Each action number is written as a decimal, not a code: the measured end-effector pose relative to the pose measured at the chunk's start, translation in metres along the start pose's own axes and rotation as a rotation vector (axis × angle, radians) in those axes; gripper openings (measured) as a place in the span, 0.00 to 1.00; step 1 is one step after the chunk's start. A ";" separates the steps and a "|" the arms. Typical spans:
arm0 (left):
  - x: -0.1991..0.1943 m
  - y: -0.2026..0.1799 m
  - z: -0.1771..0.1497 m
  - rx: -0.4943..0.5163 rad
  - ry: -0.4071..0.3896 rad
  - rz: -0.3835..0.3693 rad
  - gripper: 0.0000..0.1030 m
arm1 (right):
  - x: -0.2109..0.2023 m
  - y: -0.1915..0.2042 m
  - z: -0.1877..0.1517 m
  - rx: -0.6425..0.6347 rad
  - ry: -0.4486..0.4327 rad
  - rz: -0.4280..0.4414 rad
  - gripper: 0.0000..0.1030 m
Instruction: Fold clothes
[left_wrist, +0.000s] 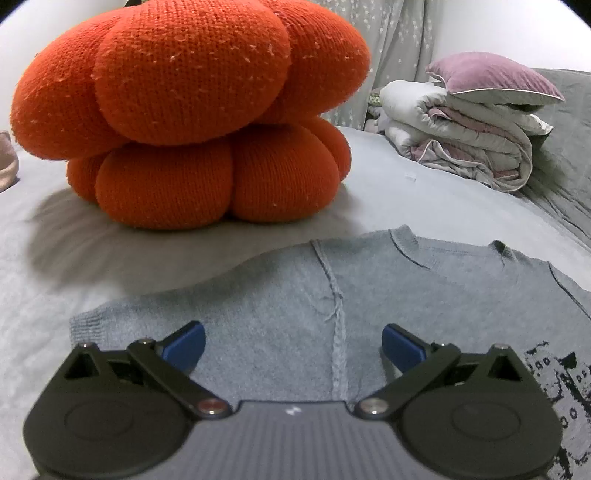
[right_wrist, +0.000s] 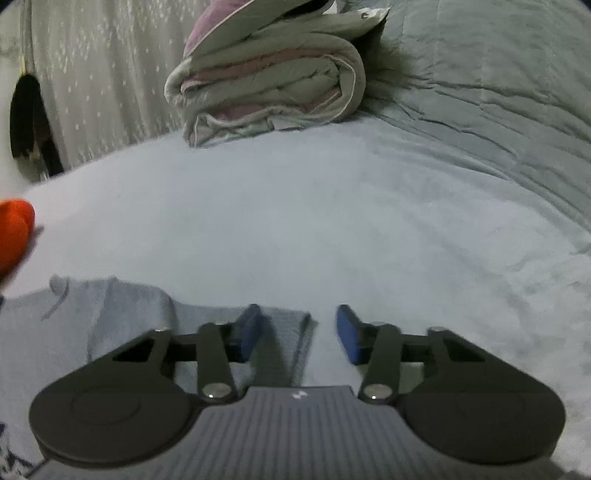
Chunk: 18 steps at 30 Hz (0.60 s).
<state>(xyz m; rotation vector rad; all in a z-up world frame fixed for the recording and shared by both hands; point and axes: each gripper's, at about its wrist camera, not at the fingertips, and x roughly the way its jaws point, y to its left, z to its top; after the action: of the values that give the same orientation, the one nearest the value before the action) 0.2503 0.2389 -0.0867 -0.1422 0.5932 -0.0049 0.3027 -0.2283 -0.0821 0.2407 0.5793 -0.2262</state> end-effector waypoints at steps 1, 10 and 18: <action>0.000 0.000 0.000 0.000 0.000 0.000 0.99 | 0.000 0.003 -0.001 -0.005 0.004 0.013 0.21; 0.001 0.000 0.000 0.005 0.003 0.003 0.99 | 0.009 0.021 -0.002 -0.155 -0.028 -0.132 0.08; 0.002 0.000 0.000 0.006 0.006 0.005 0.99 | -0.009 0.048 0.000 -0.185 -0.057 -0.123 0.48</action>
<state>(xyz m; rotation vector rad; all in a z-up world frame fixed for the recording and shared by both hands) 0.2518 0.2388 -0.0876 -0.1353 0.5991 -0.0023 0.3087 -0.1815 -0.0699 0.0195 0.5553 -0.2952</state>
